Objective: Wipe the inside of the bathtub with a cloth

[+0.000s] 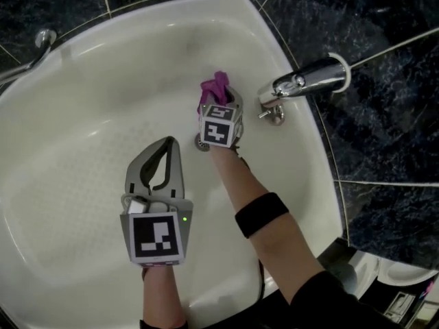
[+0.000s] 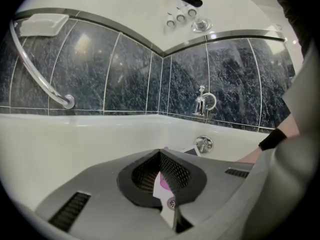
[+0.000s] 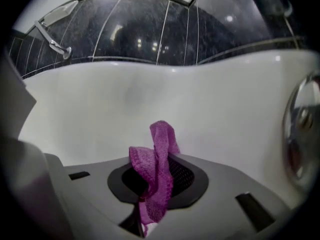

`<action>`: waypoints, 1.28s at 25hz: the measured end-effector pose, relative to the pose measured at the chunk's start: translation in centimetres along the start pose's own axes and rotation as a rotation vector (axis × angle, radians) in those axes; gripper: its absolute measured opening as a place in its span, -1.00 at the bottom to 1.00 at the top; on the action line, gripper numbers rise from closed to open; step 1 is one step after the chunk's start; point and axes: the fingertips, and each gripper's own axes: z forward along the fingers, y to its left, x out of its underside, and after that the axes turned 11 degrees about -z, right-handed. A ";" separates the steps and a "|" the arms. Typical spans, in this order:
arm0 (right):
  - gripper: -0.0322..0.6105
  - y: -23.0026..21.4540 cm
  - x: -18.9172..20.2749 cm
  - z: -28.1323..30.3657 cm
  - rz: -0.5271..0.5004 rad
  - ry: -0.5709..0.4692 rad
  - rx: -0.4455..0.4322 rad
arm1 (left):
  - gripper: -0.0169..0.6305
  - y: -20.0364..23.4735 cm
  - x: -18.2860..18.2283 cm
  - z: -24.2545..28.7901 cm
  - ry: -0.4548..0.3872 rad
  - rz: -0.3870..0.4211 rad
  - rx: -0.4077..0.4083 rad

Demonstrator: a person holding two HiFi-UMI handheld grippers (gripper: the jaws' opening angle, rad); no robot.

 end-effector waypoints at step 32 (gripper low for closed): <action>-0.63 -6.3 -2.6 -1.4 0.154 -0.032 0.266 | -0.95 -0.5 -0.2 0.4 -0.007 0.017 0.005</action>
